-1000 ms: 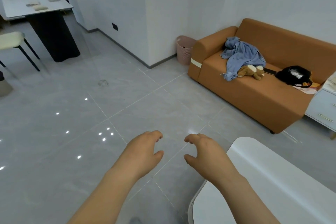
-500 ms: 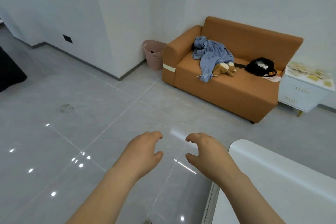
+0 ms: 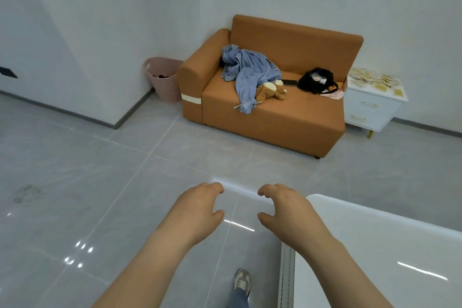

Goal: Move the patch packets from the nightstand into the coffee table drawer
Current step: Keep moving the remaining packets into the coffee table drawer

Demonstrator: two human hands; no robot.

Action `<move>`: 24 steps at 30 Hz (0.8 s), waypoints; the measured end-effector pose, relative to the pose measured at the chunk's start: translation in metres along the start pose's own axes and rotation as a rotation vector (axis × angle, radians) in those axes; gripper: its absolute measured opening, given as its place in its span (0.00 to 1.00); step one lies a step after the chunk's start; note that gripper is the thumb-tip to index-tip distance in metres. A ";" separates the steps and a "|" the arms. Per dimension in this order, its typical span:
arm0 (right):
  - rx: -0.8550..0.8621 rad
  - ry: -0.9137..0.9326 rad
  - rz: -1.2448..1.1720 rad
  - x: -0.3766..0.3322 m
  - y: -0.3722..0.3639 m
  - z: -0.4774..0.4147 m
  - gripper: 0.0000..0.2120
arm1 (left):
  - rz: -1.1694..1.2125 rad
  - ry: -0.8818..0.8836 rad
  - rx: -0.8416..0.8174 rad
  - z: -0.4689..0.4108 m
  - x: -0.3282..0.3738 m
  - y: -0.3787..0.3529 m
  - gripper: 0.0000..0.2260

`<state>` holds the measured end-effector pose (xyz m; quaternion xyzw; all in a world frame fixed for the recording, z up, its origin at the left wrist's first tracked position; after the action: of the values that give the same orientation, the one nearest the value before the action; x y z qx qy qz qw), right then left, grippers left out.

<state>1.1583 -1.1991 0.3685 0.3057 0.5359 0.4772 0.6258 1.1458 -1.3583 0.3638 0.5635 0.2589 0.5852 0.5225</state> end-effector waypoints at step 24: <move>0.183 -0.255 -0.097 0.175 0.152 -0.250 0.22 | -0.101 -0.238 -0.096 -0.364 0.109 0.050 0.20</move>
<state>0.8711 -1.0155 0.3785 0.3933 0.5075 0.3527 0.6807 0.8116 -1.1715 0.3669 0.5896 0.1948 0.4986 0.6048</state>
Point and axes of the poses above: each hand's wrist, its own z-axis away from the middle knuckle, its own y-axis out of the back of the hand, x = y × z, the point moved 8 cm from there along -z, towards the middle knuckle, and after that the axes turned 2 degrees about -z, right-handed, at the moved point
